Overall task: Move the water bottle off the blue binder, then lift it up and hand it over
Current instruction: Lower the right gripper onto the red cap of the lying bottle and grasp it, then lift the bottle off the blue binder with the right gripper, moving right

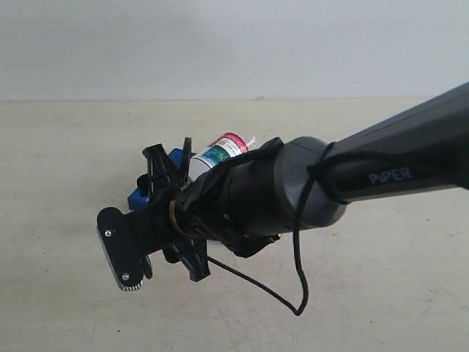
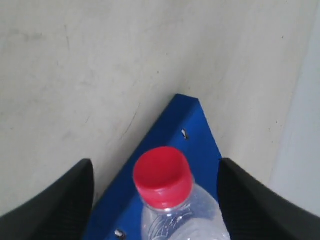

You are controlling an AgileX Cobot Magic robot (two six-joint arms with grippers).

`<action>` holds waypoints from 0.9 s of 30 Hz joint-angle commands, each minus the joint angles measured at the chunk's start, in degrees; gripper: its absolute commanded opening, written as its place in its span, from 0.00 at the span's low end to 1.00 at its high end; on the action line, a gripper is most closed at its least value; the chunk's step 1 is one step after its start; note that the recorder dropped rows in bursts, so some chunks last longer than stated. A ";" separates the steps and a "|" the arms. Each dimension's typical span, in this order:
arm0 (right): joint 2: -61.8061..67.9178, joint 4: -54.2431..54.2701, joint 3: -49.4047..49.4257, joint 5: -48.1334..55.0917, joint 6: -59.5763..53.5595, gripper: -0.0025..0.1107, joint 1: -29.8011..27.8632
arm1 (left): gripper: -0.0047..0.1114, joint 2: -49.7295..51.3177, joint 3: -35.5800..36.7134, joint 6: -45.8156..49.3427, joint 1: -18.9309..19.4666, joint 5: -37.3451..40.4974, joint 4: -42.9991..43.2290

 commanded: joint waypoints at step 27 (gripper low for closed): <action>-4.34 0.25 -4.86 24.21 45.82 0.02 -3.98 | 0.08 -0.21 -0.09 0.13 -0.22 -0.93 -0.09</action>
